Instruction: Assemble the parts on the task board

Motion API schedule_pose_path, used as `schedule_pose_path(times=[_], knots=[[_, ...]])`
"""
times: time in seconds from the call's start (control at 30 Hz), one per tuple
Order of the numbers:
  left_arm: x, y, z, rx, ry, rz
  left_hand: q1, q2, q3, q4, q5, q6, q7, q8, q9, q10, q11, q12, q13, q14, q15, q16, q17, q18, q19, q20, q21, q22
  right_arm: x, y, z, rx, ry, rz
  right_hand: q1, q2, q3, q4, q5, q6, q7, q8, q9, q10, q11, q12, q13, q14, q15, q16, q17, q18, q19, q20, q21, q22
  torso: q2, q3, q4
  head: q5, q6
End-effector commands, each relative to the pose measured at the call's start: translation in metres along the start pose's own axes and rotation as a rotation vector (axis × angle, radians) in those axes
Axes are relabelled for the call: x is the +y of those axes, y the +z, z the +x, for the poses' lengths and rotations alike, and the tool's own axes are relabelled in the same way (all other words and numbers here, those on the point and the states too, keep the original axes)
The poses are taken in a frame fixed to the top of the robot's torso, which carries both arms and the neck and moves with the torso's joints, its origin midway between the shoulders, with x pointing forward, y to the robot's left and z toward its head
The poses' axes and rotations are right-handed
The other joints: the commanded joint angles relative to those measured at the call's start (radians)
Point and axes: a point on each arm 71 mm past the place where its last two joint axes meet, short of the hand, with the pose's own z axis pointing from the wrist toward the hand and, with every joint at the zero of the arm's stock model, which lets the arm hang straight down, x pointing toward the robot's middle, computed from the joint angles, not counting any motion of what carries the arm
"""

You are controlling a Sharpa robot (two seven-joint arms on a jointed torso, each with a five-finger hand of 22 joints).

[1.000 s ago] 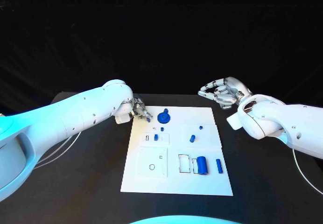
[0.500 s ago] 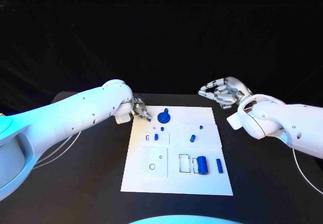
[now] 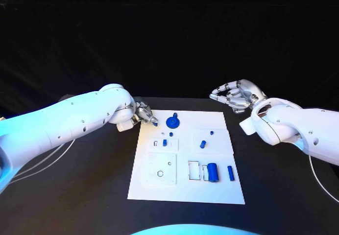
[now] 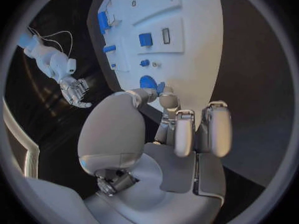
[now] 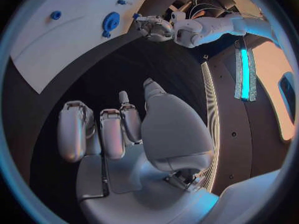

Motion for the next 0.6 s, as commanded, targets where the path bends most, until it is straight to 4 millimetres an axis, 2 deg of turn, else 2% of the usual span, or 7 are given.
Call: schedule_pose_path(times=[0.03, 0.1, 0.23, 0.33, 0.6], knots=[[-0.003, -0.007, 0.002, -0.017, -0.059, 0.047, -0.028, -0.004, 0.213, -0.204, 0.021, 0.016, -0.005, 0.008, 0.005, 0.013, -0.002, 0.013, 0.014, 0.098, -0.01, 0.007, 0.244, -0.005, 0.011, -0.003, 0.008, 0.069, 0.0, 0.0, 0.0, 0.012, -0.004, -0.008, -0.003, 0.01, -0.003, 0.001, 0.005, -0.005, 0.001, 0.003, 0.001, -0.003, -0.001, -0.004, 0.07, 0.044, -0.004, -0.006, 0.022, 0.013, 0.001, -0.005, -0.002, 0.097, 0.0, 0.0008, 0.0005, 0.0, 0.003], [-0.002, -0.012, 0.004, -0.022, -0.06, 0.055, -0.04, -0.006, 0.222, -0.213, 0.034, 0.019, -0.007, 0.012, 0.008, 0.018, -0.004, 0.019, 0.02, 0.099, -0.011, 0.008, 0.246, -0.006, 0.014, -0.005, 0.011, 0.074, 0.0, -0.001, 0.0, 0.012, -0.004, -0.007, -0.003, 0.01, -0.003, 0.001, 0.005, -0.005, 0.001, 0.003, 0.001, -0.003, -0.001, -0.004, 0.07, 0.044, -0.004, -0.006, 0.022, 0.013, 0.001, -0.005, -0.002, 0.097, -0.001, 0.0004, 0.0017, 0.0, -0.002], [-0.001, -0.023, 0.009, -0.038, -0.06, 0.078, -0.067, -0.008, 0.237, -0.233, 0.063, 0.028, -0.011, 0.019, 0.013, 0.032, -0.008, 0.035, 0.039, 0.1, -0.015, 0.011, 0.25, -0.008, 0.022, -0.008, 0.017, 0.086, -0.001, -0.001, -0.001, 0.013, -0.004, -0.004, -0.003, 0.01, -0.004, 0.001, 0.009, -0.005, 0.001, 0.004, 0.001, -0.003, -0.001, -0.005, 0.069, 0.044, -0.004, -0.006, 0.022, 0.013, 0.0, -0.005, -0.004, 0.096, -0.003, 0.0004, 0.0033, 0.002, 0.003], [-0.002, -0.029, 0.013, -0.045, -0.052, 0.089, -0.075, -0.009, 0.241, -0.24, 0.073, 0.031, -0.012, 0.021, 0.015, 0.037, -0.01, 0.041, 0.046, 0.1, -0.016, 0.011, 0.251, -0.01, 0.026, -0.009, 0.02, 0.092, -0.002, -0.001, -0.002, 0.013, -0.005, -0.003, -0.003, 0.01, -0.004, 0.001, 0.009, -0.005, 0.001, 0.004, 0.001, -0.003, -0.001, -0.005, 0.069, 0.044, -0.004, -0.006, 0.022, 0.013, 0.0, -0.005, -0.004, 0.096, -0.003, -0.0005, 0.0035, 0.001, 0.001], [0.002, -0.038, 0.03, -0.061, -0.01, 0.094, -0.08, -0.009, 0.243, -0.244, 0.078, 0.033, -0.014, 0.023, 0.015, 0.041, -0.011, 0.045, 0.05, 0.1, -0.017, 0.011, 0.251, -0.011, 0.028, -0.01, 0.022, 0.095, -0.003, -0.002, -0.002, 0.014, -0.005, -0.001, -0.001, 0.009, -0.005, 0.0, 0.013, -0.005, 0.001, 0.004, 0.001, -0.003, -0.001, -0.005, 0.069, 0.044, -0.004, -0.006, 0.022, 0.013, 0.0, -0.005, -0.005, 0.096, -0.004, 0.001, 0.0042, 0.005, -0.002]])
